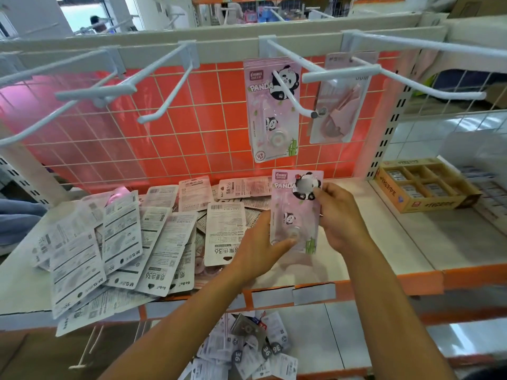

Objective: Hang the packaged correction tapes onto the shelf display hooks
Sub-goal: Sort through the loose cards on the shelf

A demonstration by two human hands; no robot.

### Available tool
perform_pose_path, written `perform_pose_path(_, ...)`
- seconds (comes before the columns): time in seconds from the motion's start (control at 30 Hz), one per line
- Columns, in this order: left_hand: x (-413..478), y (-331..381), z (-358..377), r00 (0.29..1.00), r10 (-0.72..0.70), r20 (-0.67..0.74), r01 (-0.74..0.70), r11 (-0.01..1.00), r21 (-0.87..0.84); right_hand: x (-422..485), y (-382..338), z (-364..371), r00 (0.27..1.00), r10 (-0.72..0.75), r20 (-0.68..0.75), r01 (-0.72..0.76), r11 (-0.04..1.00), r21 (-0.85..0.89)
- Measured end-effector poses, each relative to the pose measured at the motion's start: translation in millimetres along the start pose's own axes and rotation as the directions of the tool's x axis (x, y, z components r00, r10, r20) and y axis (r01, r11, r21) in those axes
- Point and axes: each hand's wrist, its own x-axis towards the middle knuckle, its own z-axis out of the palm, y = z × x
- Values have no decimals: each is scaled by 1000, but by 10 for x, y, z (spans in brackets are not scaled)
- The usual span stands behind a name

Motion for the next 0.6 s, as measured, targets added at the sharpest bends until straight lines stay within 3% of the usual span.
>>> perform_pose_path(0.13, -16, 44, -46, 999, 33, 28, -28, 986, -162, -162, -264, -32, 998, -62, -17, 63, 995, 80)
perform_pose_path(0.4, -105, 195, -153, 988, 137, -70, -150, 955, -257, -444, -699, -79, 980, -200, 4, 195, 960, 201)
perform_pose_path(0.6, -166, 325, -214, 981, 164, -108, -191, 925, -328, -656, -908, -98, 921, -379, 89, 349, 905, 244)
